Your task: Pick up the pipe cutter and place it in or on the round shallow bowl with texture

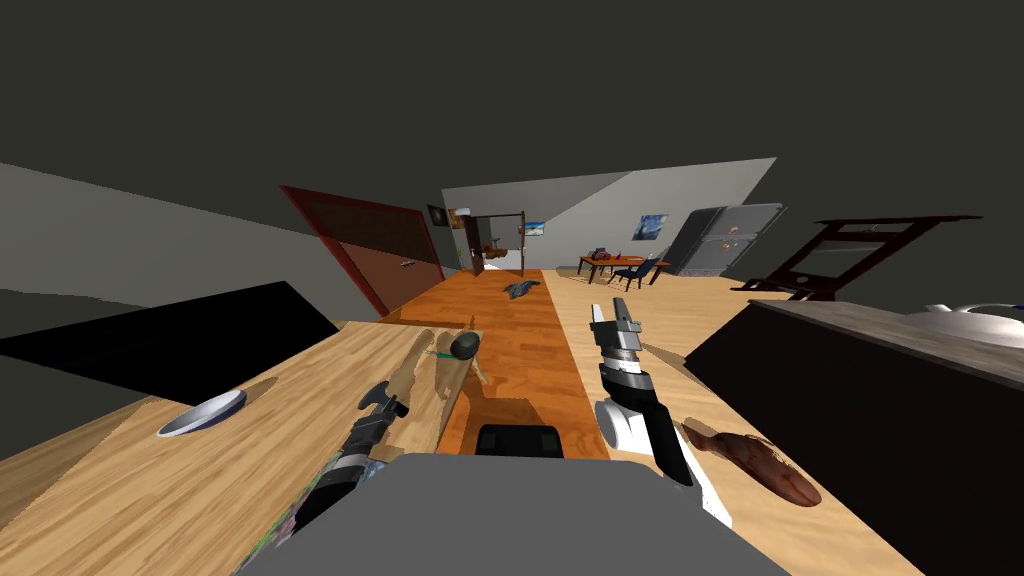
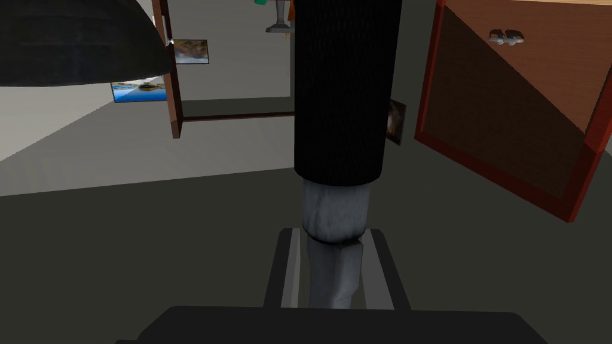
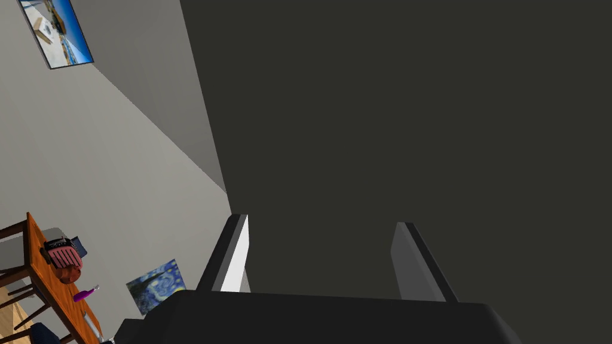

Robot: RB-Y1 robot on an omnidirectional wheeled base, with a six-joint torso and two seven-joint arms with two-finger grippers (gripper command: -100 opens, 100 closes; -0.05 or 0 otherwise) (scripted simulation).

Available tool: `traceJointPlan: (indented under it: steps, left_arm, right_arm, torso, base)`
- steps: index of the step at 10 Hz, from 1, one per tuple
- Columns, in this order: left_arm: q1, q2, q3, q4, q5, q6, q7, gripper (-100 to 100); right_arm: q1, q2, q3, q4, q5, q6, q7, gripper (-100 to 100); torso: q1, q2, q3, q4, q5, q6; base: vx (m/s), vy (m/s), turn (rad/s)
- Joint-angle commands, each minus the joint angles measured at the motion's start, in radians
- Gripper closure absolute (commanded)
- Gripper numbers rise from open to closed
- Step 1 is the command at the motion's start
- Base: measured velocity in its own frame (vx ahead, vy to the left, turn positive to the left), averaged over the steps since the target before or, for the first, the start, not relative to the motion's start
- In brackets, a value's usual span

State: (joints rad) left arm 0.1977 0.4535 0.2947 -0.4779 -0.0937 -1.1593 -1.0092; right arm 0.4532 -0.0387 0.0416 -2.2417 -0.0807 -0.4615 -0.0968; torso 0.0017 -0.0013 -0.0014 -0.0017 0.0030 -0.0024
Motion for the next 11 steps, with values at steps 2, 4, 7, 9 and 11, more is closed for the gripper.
traceJointPlan:
  steps: [2, 4, 7, 9, 11]
  left_arm:
    - [0.012, 0.033, 0.017, -0.003, 0.005, 0.028, 0.030, 100]
    - [0.012, 0.033, 0.017, -0.003, 0.005, 0.028, 0.030, 100]
    - [0.013, 0.071, 0.018, -0.013, 0.003, 0.058, 0.074, 100]
    - [0.004, 0.108, 0.010, -0.025, -0.002, 0.085, 0.120, 100]
    - [0.000, 0.118, 0.007, -0.029, -0.003, 0.091, 0.132, 100]
  right_arm:
    - [0.000, 0.000, 0.000, 0.000, 0.000, 0.000, 0.000, 0]
    - [0.000, 0.000, 0.000, 0.000, 0.000, 0.000, 0.000, 0]
    - [0.000, 0.000, 0.000, 0.000, 0.000, 0.000, 0.000, 0]
    - [0.000, 0.000, 0.000, 0.000, 0.000, 0.000, 0.000, 0]
    - [0.000, 0.000, 0.000, 0.000, 0.000, 0.000, 0.000, 0]
  torso:
    - [-0.002, 0.007, 0.003, 0.000, 0.000, -0.001]
    - [-0.004, 0.014, 0.007, 0.000, 0.002, -0.004]
    - [-0.004, 0.009, 0.004, -0.001, 0.002, -0.003]
    - [-0.009, 0.011, 0.005, 0.000, 0.001, -0.002]
    - [-0.009, 0.008, 0.004, 0.000, 0.000, -0.001]
  base:
    - [-0.165, -0.092, -0.098]
    - [-0.102, -0.065, 0.008]
    - [-0.095, -0.110, -0.103]
    - [-0.124, -0.186, -0.172]
    - [-0.052, -0.109, -0.090]
